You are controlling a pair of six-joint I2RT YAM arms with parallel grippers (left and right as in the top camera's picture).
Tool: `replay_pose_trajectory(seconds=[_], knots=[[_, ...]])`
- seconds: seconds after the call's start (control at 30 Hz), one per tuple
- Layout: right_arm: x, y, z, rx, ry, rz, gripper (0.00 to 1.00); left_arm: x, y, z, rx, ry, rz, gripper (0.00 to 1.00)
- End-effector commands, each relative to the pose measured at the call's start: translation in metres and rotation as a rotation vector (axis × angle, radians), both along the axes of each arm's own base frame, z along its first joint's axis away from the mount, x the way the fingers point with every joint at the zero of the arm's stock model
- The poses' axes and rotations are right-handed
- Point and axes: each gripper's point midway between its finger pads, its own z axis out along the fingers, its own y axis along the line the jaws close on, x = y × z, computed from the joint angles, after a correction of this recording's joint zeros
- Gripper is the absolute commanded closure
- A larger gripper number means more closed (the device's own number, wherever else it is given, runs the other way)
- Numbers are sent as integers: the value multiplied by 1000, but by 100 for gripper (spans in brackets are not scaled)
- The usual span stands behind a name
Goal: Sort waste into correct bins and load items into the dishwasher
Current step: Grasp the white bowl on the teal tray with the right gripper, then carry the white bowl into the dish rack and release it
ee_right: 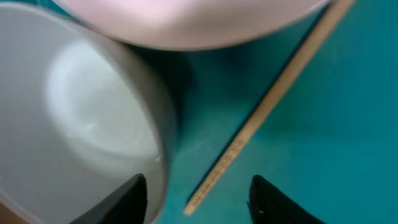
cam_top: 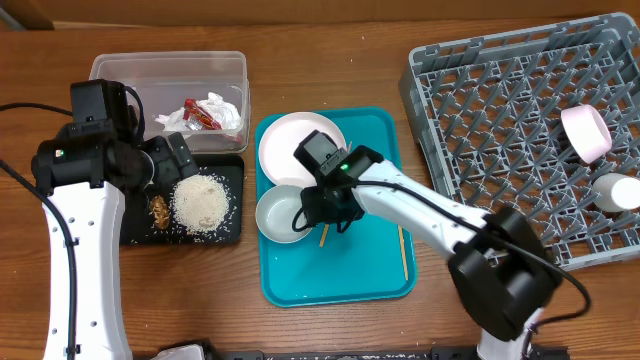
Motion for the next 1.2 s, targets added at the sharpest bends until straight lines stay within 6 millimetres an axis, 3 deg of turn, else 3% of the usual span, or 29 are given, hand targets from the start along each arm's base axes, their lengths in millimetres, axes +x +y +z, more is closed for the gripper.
replay_pose_trajectory(seconds=[0.0, 0.17, 0.27, 0.37, 0.4, 0.53, 0.63, 0.83, 1.03, 1.17], knots=[[-2, -4, -11, -31, 14, -22, 62, 1, 2, 7, 12, -21, 9, 0], [7, -3, -1, -25, -12, -31, 89, 1, 2, 7, 12, -21, 9, 0], [19, -10, 16, -44, -57, -55, 95, 1, 2, 7, 12, -21, 9, 0], [39, -28, 43, -100, -147, -98, 96, 1, 2, 7, 12, -20, 9, 0], [53, -42, 64, -138, -213, -131, 96, 1, 2, 7, 12, -20, 9, 0], [86, -77, 112, -186, -355, -232, 96, 1, 2, 7, 12, -21, 9, 0], [113, -116, 143, -239, -474, -342, 96, 1, 2, 7, 12, -21, 9, 0], [164, -225, 195, -500, -722, -479, 96, 1, 2, 7, 12, -20, 9, 0], [196, -316, 235, -717, -864, -563, 96, 1, 2, 7, 12, -21, 9, 0], [204, -374, 259, -816, -935, -686, 96, 1, 2, 7, 12, -20, 9, 0]])
